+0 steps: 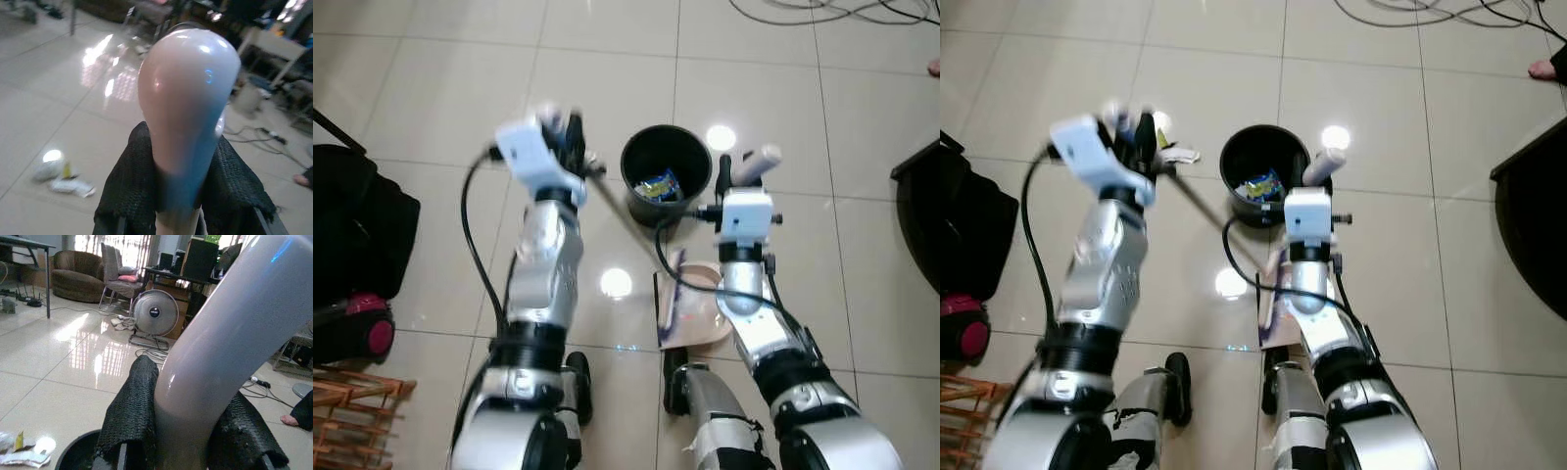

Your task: Sweep floor

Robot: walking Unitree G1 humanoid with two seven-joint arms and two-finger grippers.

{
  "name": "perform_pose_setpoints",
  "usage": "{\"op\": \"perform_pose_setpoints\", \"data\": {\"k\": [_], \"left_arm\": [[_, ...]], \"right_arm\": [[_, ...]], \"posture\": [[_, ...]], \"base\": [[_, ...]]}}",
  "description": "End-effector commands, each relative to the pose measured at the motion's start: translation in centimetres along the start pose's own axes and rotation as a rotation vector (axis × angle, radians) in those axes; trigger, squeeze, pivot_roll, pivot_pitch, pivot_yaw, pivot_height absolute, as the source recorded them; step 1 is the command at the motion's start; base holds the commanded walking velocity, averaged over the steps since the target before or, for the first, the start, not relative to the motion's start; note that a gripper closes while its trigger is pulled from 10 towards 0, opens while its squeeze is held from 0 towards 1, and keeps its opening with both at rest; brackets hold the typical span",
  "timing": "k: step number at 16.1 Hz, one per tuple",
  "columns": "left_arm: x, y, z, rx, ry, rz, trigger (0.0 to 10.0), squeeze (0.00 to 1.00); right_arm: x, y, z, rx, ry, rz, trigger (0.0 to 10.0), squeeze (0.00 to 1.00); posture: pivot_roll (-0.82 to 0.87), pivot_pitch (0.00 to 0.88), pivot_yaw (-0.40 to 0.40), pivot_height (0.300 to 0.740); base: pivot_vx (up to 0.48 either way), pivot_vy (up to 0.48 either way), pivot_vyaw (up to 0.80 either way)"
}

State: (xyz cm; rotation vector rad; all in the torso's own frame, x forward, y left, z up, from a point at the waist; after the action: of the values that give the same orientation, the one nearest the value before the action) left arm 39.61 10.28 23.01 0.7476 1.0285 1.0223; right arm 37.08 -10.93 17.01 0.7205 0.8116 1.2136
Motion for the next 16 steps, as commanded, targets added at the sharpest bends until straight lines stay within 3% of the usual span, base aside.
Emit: {"op": "perform_pose_setpoints", "data": {"k": [1,5,8,10,11,13,15,16], "left_arm": [[-0.6,1.2,0.3,-0.025,-0.058,-0.031,10.0,0.0],[0.8,4.6,1.1,-0.068,-0.148,0.045,10.0,0.0],[3.3,6.6,0.5,-0.056,-0.247,0.205,10.0,0.0],[4.7,8.0,0.4,-0.057,-0.261,0.245,10.0,0.0],[6.2,8.6,0.2,-0.046,-0.24,0.297,10.0,0.0],[8.9,8.6,-0.5,0.006,-0.189,0.446,10.0,0.0],[10.2,7.7,-1.4,0.07,-0.176,0.564,10.0,0.0],[11.0,6.2,-2.6,0.134,-0.163,0.62,10.0,0.0]], "right_arm": [[-0.1,-1.3,-0.8,0.058,-0.002,0.011,10.0,0.0],[-0.6,-1.0,-0.3,0.042,-0.002,0.034,10.0,0.0],[-1.0,-0.6,-0.3,0.017,-0.012,0.059,10.0,0.0],[-1.6,-0.4,-0.2,0.003,-0.035,0.088,10.0,0.0],[-1.9,-0.1,-0.2,-0.008,-0.047,0.106,10.0,0.0],[-2.3,0.7,0.0,-0.029,-0.053,0.16,10.0,0.0],[-2.5,1.5,0.1,-0.052,-0.032,0.191,10.0,0.0],[-2.9,2.5,0.4,-0.069,-0.018,0.218,10.0,0.0]], "posture": [[0.18,0.403,-0.027,0.74],[0.18,0.348,-0.039,0.74],[0.17,0.287,-0.048,0.74],[0.17,0.27,-0.055,0.74],[0.18,0.231,-0.058,0.74],[0.18,0.212,-0.058,0.74],[0.18,0.192,-0.057,0.74],[0.17,0.176,-0.056,0.74]], "base": [[0.0,0.0,0.0],[0.0,0.0,0.0],[0.0,0.0,0.0],[0.0,0.0,0.0],[0.0,0.0,0.0],[0.0,0.0,0.0],[0.0,0.0,0.0],[0.0,0.0,0.0]]}}
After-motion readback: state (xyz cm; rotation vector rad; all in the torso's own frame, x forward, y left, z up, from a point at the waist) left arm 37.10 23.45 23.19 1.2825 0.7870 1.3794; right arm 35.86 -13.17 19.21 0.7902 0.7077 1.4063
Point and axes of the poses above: a point about 5 cm out from each wrist's last joint towards the gripper, its own z axis pointing out of the wrist towards the gripper, its own y axis along the axis of the wrist's last joint, x = y × z, the point moved 4 cm from there along z, pointing out of the wrist towards the gripper
